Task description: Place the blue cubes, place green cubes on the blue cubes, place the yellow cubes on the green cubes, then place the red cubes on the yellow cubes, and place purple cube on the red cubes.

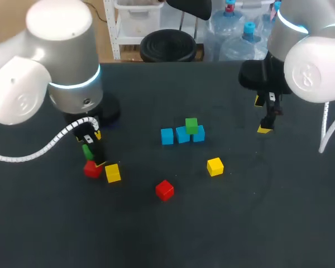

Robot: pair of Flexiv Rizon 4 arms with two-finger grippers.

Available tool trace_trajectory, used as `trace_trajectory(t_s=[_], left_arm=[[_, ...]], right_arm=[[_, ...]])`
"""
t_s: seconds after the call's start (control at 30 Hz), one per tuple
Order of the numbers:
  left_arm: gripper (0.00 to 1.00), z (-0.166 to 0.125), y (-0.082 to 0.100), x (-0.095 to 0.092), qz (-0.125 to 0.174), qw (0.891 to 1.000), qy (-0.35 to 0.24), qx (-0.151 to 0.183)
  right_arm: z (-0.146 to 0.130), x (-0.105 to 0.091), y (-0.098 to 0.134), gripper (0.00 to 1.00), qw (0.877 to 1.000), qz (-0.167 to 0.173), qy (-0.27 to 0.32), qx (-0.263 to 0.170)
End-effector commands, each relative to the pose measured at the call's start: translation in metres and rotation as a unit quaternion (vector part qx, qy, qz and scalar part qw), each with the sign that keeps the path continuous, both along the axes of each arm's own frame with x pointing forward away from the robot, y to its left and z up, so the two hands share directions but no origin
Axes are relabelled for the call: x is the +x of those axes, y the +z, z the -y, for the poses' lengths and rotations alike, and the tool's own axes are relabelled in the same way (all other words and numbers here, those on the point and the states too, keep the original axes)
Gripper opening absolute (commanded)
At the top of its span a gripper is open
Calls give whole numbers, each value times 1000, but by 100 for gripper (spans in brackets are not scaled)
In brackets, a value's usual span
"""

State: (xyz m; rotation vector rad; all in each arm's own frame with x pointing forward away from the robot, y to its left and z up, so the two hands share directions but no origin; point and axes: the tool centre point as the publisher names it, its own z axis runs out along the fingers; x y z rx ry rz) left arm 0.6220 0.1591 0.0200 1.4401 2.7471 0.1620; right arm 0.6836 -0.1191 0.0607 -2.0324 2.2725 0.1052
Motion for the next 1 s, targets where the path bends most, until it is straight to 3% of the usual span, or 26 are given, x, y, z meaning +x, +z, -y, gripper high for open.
trace_trajectory(t_s=[0.03, 0.3, 0.67, 0.77, 1.0], left_arm=[[100, -5, -4, 7, -4, 1000, -4, -11], [100, -4, -5, 19, -8, 999, -8, -38], [100, -7, -18, 19, -20, 999, 3, -33], [100, -6, -20, 20, -22, 999, 7, -45], [100, 2, -8, 21, -7, 999, 0, -50]], right_arm=[[1, 0, 0, 100, 1000, 1, 0, 1], [1, 0, 0, 100, 1000, 1, 0, 1], [1, 0, 0, 100, 1000, 1, 0, 1], [1, 0, 0, 100, 1000, 1, 0, 1], [1, 0, 0, 100, 1000, 1, 0, 1]])
